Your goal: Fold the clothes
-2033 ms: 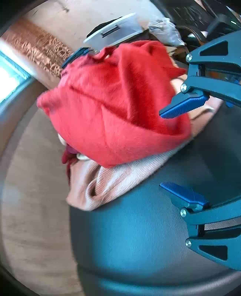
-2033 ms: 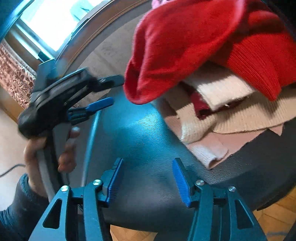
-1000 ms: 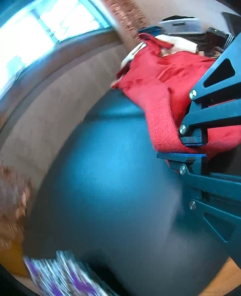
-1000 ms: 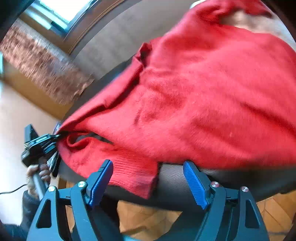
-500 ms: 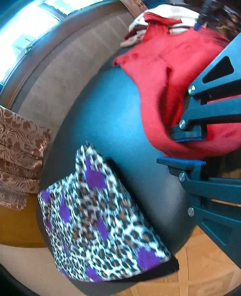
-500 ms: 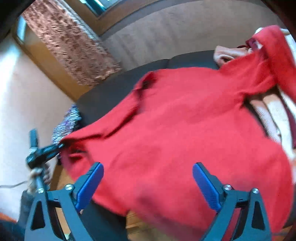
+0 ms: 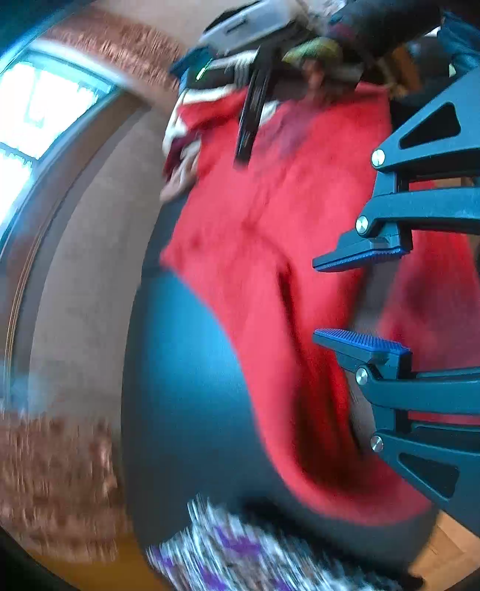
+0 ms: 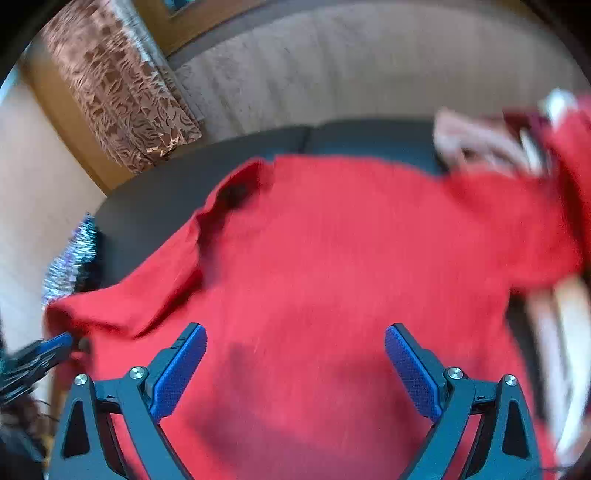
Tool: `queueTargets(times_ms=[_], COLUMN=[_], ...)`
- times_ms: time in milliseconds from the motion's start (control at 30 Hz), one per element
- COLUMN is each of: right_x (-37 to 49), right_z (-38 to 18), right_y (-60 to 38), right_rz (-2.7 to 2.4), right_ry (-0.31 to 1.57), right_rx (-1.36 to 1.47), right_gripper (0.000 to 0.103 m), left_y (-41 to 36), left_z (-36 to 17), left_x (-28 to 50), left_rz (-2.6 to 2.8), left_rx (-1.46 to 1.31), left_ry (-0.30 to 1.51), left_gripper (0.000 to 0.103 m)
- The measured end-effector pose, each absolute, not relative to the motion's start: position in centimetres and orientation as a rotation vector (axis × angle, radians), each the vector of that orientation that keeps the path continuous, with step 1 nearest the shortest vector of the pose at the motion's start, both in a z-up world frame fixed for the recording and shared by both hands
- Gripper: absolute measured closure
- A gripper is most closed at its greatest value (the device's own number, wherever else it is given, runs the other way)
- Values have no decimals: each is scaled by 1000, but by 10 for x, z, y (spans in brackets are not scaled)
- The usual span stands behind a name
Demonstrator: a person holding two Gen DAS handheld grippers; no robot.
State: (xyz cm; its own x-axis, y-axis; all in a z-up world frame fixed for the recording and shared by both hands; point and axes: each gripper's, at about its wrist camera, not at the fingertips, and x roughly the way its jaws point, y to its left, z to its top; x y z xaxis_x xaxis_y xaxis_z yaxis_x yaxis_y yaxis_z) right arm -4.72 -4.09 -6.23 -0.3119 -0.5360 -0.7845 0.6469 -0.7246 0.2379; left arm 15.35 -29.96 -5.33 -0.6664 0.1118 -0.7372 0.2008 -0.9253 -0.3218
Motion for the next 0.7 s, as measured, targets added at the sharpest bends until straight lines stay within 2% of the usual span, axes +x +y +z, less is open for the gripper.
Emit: queueTargets(times_ms=[133, 233, 267, 400, 533, 700], right_x=[-70, -92, -99, -130, -155, -182], right_z=[-70, -87, -88, -90, -90, -87], right_y=[-76, -100, -106, -120, -126, -140], right_rz=[-2129, -2106, -2106, -2137, -2201, -2280], right_ry=[384, 475, 471, 437, 376, 338], right_rx=[1103, 1155, 1156, 1167, 1186, 1214], right_gripper=[4, 3, 0, 0, 0, 0], left_y=[-278, -281, -283, -294, -336, -370], left_z=[-66, -78, -82, -97, -109, -109], left_x=[110, 84, 76, 43, 5, -40], left_rz=[-2798, -2773, -2761, -2714, -2689, -2685], left_rx=[1339, 1363, 1366, 1381, 1302, 1252], left_ry=[561, 565, 569, 588, 683, 596], left_gripper=[72, 73, 73, 74, 93, 96])
